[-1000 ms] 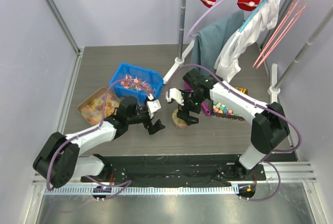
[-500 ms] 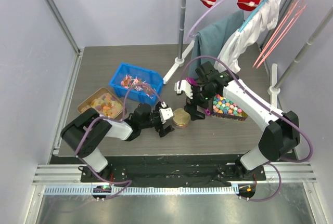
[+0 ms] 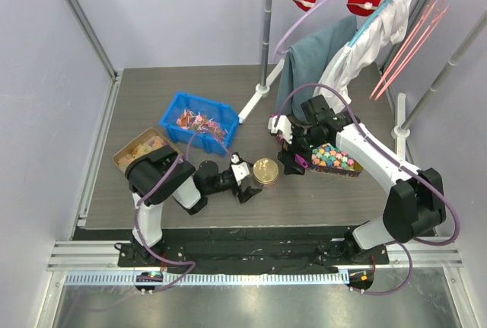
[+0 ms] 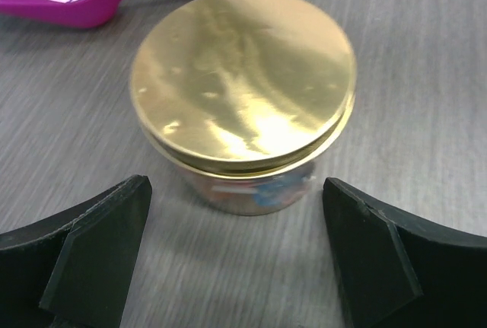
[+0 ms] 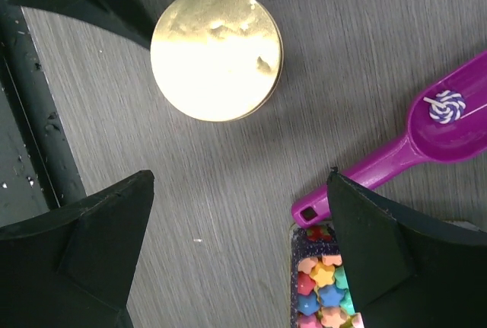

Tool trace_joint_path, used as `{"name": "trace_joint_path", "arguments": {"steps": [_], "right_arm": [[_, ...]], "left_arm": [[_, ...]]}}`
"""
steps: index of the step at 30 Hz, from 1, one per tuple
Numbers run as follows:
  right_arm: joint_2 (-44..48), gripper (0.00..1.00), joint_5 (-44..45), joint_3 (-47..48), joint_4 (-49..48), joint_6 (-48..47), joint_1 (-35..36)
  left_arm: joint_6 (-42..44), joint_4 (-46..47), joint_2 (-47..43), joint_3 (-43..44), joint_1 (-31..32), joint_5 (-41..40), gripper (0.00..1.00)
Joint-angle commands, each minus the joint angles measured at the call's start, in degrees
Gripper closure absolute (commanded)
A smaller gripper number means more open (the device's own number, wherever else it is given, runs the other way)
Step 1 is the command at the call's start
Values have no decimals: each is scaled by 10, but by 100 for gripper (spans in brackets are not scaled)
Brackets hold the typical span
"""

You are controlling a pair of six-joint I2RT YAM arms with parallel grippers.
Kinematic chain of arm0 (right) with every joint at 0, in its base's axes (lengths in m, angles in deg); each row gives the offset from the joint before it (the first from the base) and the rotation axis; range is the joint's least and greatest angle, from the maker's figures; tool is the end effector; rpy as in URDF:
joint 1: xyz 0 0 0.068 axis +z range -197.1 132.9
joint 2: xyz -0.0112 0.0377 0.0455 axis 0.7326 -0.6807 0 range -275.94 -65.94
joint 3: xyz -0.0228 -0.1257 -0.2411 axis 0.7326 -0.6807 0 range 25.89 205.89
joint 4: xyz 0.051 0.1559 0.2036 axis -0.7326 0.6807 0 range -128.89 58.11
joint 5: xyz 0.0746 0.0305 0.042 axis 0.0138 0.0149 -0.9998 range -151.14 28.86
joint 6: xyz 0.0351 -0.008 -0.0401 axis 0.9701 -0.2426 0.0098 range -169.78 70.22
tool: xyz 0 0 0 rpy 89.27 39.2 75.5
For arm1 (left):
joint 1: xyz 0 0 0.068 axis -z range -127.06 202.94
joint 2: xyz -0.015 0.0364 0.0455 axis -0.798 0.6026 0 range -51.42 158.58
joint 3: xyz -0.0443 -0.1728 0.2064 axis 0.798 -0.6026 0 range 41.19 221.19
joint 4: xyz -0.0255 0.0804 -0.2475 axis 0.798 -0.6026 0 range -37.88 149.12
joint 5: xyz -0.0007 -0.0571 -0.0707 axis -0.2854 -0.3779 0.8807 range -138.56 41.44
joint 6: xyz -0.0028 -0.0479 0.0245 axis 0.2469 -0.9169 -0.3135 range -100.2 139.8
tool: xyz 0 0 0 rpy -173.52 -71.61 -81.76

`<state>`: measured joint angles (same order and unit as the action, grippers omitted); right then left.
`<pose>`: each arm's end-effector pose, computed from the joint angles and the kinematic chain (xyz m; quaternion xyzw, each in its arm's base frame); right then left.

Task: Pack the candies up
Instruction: Close the bottle lid on the packing bottle.

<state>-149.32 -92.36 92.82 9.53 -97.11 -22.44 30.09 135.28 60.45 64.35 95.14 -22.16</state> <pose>0.2521 0.1360 0.2695 -0.5999 0.7261 0.2164 0.2571 0.2022 -0.2046 0.0919 0.4639 0.6181 -0.3386 0.5366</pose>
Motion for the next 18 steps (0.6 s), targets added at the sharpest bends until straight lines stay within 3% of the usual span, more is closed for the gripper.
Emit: {"name": "trace_joint_path", "arguments": {"steps": [1, 12, 18], "right_arm": [[-15, 0, -57, -8, -47, 17, -5], [-42, 0, -80, -10, -54, 18, -5], [-43, 0, -22, -22, -90, 46, -6]], "left_arm": [[18, 125, 16, -7, 10, 54, 0], [33, 125, 50, 26, 29, 52, 0], [13, 125, 55, 37, 30, 16, 0]]}}
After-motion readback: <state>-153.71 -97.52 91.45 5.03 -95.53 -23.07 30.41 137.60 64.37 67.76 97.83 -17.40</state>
